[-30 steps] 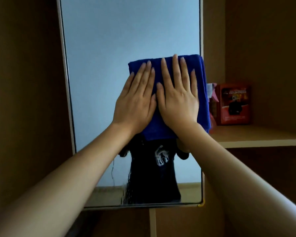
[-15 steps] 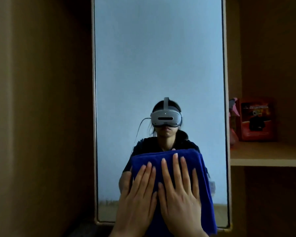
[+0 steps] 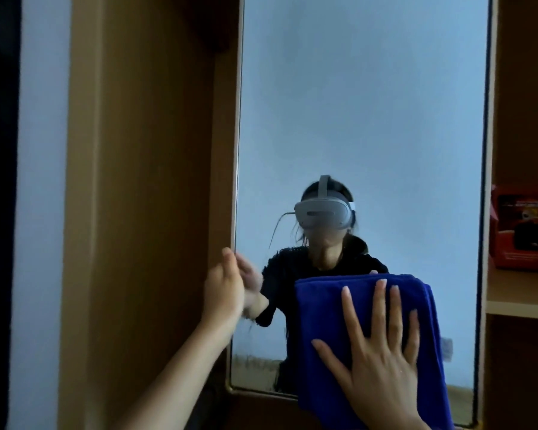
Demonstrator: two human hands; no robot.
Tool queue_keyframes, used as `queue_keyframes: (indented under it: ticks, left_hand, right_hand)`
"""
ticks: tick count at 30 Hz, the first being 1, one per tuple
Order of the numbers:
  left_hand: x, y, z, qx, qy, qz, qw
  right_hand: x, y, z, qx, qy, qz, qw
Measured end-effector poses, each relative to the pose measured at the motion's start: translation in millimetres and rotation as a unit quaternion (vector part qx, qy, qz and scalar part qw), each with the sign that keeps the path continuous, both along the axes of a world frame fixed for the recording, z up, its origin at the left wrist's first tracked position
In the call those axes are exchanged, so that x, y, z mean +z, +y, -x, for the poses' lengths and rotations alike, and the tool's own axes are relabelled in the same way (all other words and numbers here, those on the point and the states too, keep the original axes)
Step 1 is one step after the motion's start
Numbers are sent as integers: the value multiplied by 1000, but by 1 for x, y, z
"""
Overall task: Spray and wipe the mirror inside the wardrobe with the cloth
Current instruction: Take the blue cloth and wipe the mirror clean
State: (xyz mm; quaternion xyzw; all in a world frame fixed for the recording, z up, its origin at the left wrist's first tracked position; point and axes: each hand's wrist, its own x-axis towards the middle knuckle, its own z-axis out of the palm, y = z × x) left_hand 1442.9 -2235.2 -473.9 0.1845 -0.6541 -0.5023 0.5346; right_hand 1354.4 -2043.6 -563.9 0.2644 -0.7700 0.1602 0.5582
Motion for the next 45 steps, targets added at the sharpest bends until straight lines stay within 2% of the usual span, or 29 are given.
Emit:
queue_keyframes:
  ticks: [5, 11, 13, 16, 18, 21, 23, 27, 31, 35, 39, 45]
  left_hand:
    - [-9, 1, -3, -5, -11, 36, 999]
    - [-5, 1, -11, -94, 19, -2, 995]
    - [-3, 0, -11, -84, 10, -10, 996]
    - [-4, 0, -11, -91, 7, -20, 996]
    - [-3, -1, -10, -139, 10, -65, 988]
    - [-3, -5, -15, -261, 32, -140, 954]
    - [-5, -10, -21, -285, 45, -182, 940]
    - [-7, -19, -27, -275, 42, -247, 928]
    - [-17, -19, -29, -228, 15, -258, 939]
    - [-20, -17, -31, -202, 0, -224, 953]
    - [-27, -8, -27, -144, 38, -216, 965]
    - [-28, -7, -17, -57, 52, -193, 978]
  right_hand:
    - [44, -21, -9, 27, 39, -34, 998]
    - [190, -75, -26, 30, 56, -11, 998]
    - [236, -92, -32, 29, 52, -10, 998]
    - [257, -109, -38, 27, 50, 9, 998]
    - [242, -114, -39, 30, 54, 15, 998]
    - [195, -117, -40, 46, 54, 3, 997]
    - [153, -118, -41, 55, 47, -3, 997]
    - [58, -114, -46, 57, 30, -34, 997]
    - [0, -108, -49, 37, 15, -60, 997]
    - [-11, -102, -49, 34, 16, -72, 997]
    - [-15, -88, -44, 36, 12, -87, 996]
    - [-38, -16, -11, 8, 17, -58, 998]
